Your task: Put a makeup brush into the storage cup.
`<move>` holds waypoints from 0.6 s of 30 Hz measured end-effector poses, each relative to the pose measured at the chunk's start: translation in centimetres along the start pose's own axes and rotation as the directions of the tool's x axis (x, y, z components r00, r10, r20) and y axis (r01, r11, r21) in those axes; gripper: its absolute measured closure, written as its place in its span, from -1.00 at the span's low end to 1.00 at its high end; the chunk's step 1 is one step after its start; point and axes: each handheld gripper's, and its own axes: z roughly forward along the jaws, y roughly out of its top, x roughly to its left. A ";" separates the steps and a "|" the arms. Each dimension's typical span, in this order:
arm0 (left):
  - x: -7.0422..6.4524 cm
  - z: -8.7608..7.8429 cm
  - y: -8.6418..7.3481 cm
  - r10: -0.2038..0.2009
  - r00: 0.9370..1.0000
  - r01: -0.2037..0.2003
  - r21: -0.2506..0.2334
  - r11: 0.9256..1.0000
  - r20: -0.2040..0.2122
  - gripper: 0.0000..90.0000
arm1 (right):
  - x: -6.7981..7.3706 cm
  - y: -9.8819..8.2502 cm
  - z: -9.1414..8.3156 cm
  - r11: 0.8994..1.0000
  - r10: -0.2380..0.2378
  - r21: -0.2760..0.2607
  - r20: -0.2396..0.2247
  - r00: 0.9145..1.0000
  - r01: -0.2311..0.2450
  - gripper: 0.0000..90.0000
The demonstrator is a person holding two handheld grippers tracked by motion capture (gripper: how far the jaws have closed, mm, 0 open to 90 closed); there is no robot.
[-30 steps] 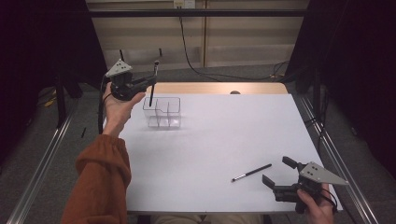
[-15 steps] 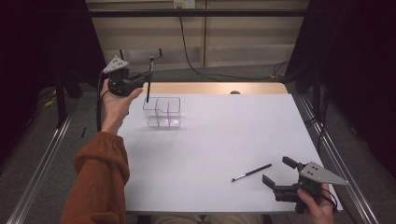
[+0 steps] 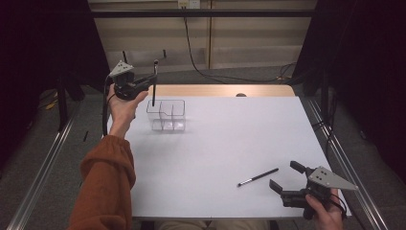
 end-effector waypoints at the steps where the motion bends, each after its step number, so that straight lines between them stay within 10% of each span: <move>1: 0.0 0.1 -0.2 0.005 1.000 -0.005 0.005 1.000 -0.003 0.88 | 0.0 0.0 0.0 1.000 0.000 0.000 0.000 1.000 0.000 -1.00; 18: 1.0 0.7 -2.8 -0.043 0.999 0.043 0.032 0.999 -0.022 0.88 | 0.0 0.0 0.1 1.000 -0.009 0.006 -0.005 1.000 0.009 -1.00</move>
